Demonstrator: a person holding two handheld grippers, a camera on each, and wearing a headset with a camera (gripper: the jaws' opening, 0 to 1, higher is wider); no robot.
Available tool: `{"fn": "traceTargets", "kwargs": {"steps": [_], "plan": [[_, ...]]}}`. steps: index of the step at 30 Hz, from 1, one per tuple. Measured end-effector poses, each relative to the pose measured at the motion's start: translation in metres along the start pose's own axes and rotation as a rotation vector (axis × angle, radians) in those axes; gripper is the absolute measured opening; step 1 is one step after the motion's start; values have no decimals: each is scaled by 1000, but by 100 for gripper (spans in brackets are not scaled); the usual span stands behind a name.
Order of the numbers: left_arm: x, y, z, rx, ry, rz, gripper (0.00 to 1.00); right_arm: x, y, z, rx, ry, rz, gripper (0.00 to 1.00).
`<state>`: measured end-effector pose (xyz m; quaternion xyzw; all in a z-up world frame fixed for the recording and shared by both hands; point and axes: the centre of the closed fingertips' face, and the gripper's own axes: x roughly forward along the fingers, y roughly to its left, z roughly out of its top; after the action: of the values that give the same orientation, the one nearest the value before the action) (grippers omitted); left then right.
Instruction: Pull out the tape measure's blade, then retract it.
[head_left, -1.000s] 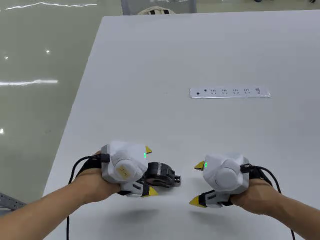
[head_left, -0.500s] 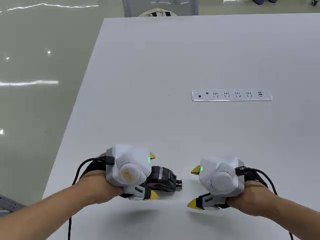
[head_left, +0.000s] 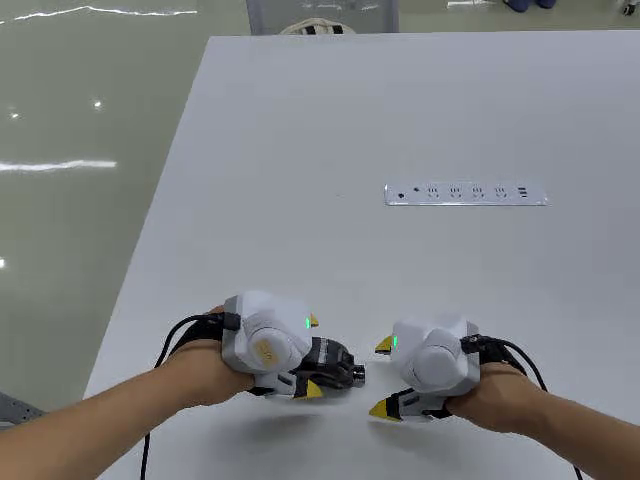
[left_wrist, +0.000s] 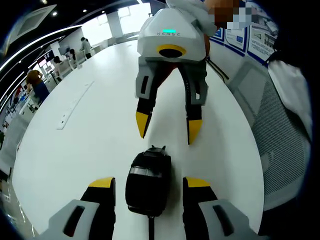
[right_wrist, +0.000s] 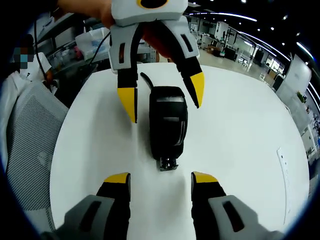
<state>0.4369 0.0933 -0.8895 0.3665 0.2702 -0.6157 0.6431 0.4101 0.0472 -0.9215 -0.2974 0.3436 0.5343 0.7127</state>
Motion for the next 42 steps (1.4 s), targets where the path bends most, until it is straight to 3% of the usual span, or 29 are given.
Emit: {"fn": "traceTargets", "kwargs": {"steps": [23,42], "plan": [[16,-1,0,56,23,-41,43,15,-3,5,-29,7,33,43],[21,-2,-1,68,29,-61,36,25,-3,6,-53,15,62,32]]}}
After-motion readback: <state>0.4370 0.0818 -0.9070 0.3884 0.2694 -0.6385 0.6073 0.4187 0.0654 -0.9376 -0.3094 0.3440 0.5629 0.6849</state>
